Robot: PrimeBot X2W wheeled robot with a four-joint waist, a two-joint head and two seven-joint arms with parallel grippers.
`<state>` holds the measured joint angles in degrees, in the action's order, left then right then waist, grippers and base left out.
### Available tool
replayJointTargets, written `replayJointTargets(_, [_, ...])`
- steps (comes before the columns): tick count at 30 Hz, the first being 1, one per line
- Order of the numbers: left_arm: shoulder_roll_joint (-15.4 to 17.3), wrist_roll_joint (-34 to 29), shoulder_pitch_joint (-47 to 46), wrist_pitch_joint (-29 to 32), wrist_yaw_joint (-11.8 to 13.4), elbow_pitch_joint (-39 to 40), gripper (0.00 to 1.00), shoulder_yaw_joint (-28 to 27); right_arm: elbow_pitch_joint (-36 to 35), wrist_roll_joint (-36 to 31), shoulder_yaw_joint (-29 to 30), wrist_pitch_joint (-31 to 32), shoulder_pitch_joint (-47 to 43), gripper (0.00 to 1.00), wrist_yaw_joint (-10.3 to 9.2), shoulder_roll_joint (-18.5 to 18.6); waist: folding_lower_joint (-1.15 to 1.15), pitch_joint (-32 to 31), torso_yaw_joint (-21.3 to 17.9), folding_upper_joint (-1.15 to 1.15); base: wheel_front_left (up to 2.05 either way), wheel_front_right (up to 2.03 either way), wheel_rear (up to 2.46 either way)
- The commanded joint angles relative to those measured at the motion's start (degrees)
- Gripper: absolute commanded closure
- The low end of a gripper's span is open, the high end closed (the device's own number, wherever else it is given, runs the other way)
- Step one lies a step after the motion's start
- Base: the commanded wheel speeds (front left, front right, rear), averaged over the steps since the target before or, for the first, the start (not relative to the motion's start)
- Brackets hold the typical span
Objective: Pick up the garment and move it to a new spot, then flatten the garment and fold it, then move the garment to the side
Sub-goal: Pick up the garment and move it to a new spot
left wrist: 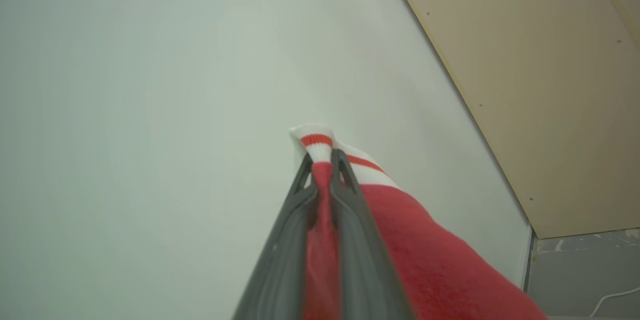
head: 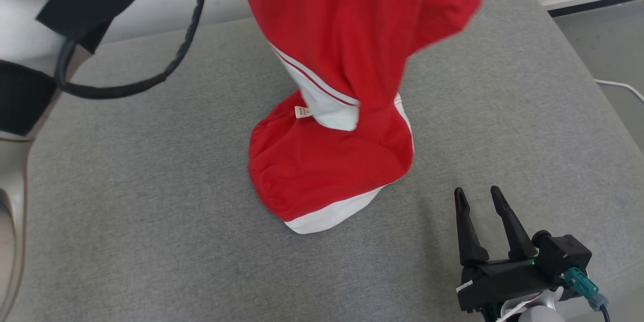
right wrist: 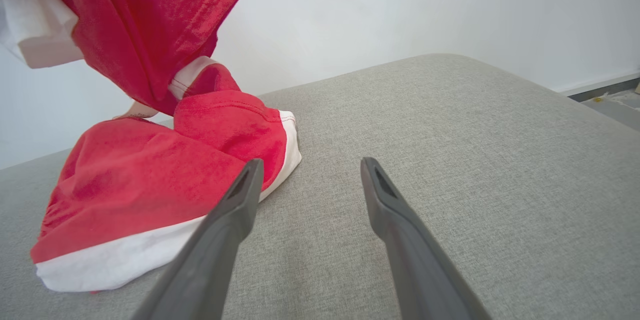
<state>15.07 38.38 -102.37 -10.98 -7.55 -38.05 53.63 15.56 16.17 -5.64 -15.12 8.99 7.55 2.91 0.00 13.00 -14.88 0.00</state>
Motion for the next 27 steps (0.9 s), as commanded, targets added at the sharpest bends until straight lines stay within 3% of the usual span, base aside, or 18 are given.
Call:
replayJointTargets(1, [0.4, 0.8, -0.9, -0.6, 0.1, -0.7, 1.00, 0.0, -0.1, -0.6, 0.2, 0.0, 0.2, 0.00, -0.13, 0.0, 0.00, 0.2, 1.1, 0.00, 0.00, 0.00, 0.00])
replayJointTargets(6, [1.4, 1.6, -1.3, -2.0, 0.1, -2.2, 1.00, 0.9, -0.6, -1.8, 0.9, 0.0, 0.3, 0.00, -0.13, 0.0, 0.00, 0.4, 4.3, 0.00, 0.00, 0.00, 0.00])
replayJointTargets(16, [7.2, 2.4, 0.9, -3.6, 0.3, -4.0, 1.00, -1.0, -2.4, -5.5, 1.9, 0.0, 1.5, 0.00, -0.13, 0.0, 0.00, 2.0, 13.1, 0.00, 0.00, 0.00, 0.00])
replayJointTargets(27, [18.9, 2.6, 8.6, -4.3, 2.5, -1.6, 1.00, -6.5, -6.4, -8.4, 0.2, 0.0, 3.0, 0.00, -0.13, 1.9, 0.00, 4.4, 21.6, 0.00, 0.00, 0.00, 0.00])
